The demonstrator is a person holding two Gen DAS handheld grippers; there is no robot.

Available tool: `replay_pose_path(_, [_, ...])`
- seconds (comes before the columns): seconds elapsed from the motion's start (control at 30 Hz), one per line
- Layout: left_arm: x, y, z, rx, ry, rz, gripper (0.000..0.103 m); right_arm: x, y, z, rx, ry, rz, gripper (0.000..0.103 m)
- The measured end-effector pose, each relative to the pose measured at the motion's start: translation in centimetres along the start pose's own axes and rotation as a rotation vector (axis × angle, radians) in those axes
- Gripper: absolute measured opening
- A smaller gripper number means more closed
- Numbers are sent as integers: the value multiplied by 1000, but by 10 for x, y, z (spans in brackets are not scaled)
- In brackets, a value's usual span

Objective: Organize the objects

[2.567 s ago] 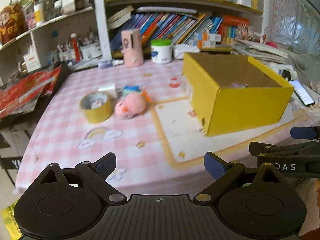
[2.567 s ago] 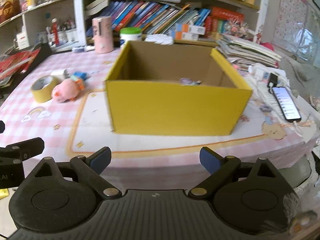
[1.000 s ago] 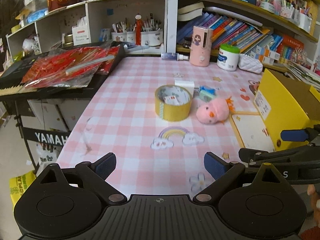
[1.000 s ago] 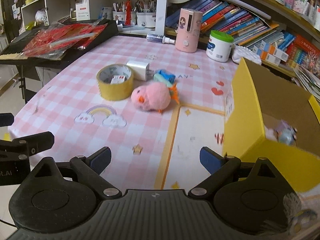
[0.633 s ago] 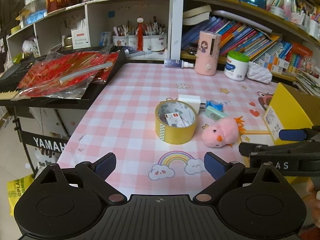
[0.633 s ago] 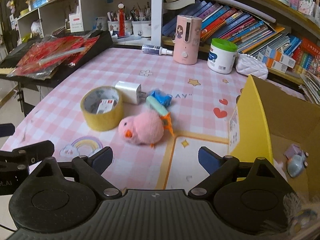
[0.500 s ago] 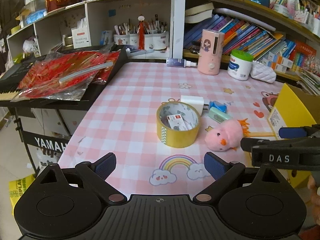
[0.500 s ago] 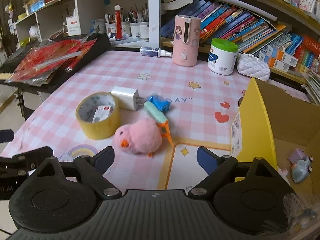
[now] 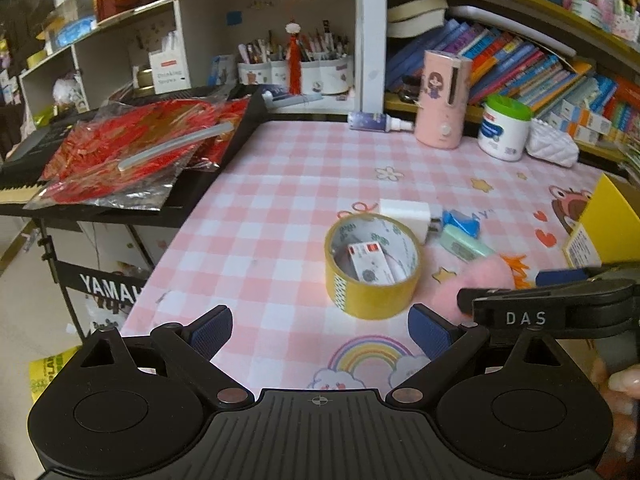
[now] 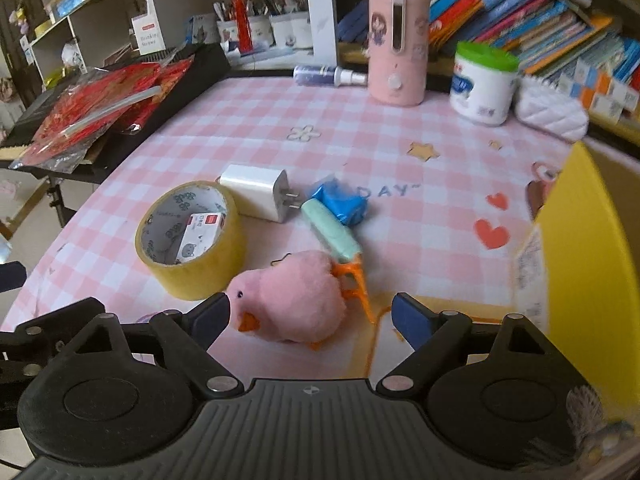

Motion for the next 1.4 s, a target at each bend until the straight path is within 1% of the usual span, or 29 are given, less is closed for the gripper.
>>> replay_pose_path(0.1, [3, -3, 3, -10, -12, 5, 96, 13, -3, 1, 24, -20, 25, 91])
replay_pose_path(0.27, [11, -10, -1, 2, -5, 14, 96, 28, -1, 5, -24, -20, 55, 91])
replay_pose_path(0.37, [19, -19, -6, 7, 18, 14, 96, 30, 1, 8, -90, -27, 52, 86])
replay_pose_path(0.4, [22, -22, -6, 2, 24, 12, 97, 29, 1, 9, -109, -32, 43, 80])
replay_pose_path(0.47, [31, -28, -8, 2, 44, 24, 97, 23, -1, 7, -136, -26, 18, 79])
replay_pose_path(0.57, [46, -40, -12, 1, 54, 24, 97, 18, -2, 1, -152, -15, 23, 78])
replay_pose_path(0.6, [52, -43, -14, 6, 67, 30, 98, 16, -2, 0, -156, -11, 22, 78])
replay_pose_path(0.7, [75, -49, -25, 43, 114, 84, 99, 9, -2, -3, -183, -6, 5, 77])
replay_pose_path(0.8, [92, -51, -31, 67, 94, 106, 99, 7, -4, -4, -208, -6, -5, 77])
replay_pose_path(0.9, [106, -49, -34, 81, 94, 147, 99, 8, -3, -5, -218, -7, 0, 77])
replay_pose_path(1.0, [116, -44, -34, 81, 105, 173, 96, 10, -3, -6, -223, -5, 7, 77])
replay_pose_path(1.03, [118, -43, -35, 80, 108, 183, 87, 10, -2, -7, -222, -4, 9, 77])
replay_pose_path(1.07, [120, -41, -35, 81, 112, 194, 84, 11, -2, -7, -220, -3, 12, 77])
replay_pose_path(1.13, [117, -40, -33, 68, 120, 195, 83, 11, -2, -7, -217, -1, 13, 77])
replay_pose_path(1.17, [113, -41, -31, 53, 125, 188, 83, 11, -2, -7, -217, -1, 11, 76])
replay_pose_path(1.23, [100, -46, -28, 25, 130, 149, 83, 10, -2, -7, -215, 2, 4, 76])
replay_pose_path(1.4, [47, -63, -15, -20, 142, -7, 83, 1, -5, -8, -186, 8, -29, 75])
Point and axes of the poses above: each gripper's, at about its wrist camera, not at the fingertips, and x roughly the way its jaws point, z to its left, y to its underside, the point moved 6 cm from there along x, roughly the way its jaws point, and after that the axes turned 13 degrees about x, right-handed, at the moved point
